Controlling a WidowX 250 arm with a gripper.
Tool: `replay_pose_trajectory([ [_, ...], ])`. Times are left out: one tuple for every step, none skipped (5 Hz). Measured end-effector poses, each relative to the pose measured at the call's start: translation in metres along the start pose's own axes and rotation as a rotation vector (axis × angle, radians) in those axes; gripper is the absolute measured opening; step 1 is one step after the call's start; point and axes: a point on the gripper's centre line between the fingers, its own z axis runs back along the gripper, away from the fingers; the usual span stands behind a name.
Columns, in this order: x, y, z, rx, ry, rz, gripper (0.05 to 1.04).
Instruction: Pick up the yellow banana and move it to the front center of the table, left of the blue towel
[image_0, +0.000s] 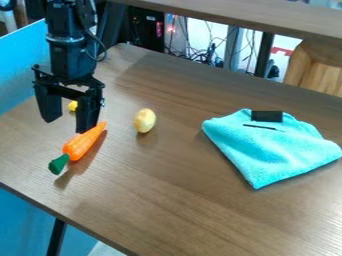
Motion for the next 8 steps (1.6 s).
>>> replay_pose_trajectory([
  [0.0, 0.0, -0.008, -0.007, 0.031, -0.004, 1.001],
  [0.019, 0.009, 0.005, 0.001, 0.023, -0.078, 1.001],
  [0.03, 0.04, 0.025, 0.061, -0.042, -0.101, 1.001],
  [0.045, 0.057, 0.027, 0.115, -0.041, -0.124, 1.001],
  [0.062, 0.071, 0.02, 0.181, -0.034, -0.158, 1.001],
  [0.082, 0.084, 0.011, 0.159, -0.041, -0.172, 1.001],
  [0.098, 0.097, 0.001, 0.112, -0.023, -0.17, 1.001],
  [0.111, 0.096, -0.003, 0.073, -0.024, -0.2, 1.001],
])
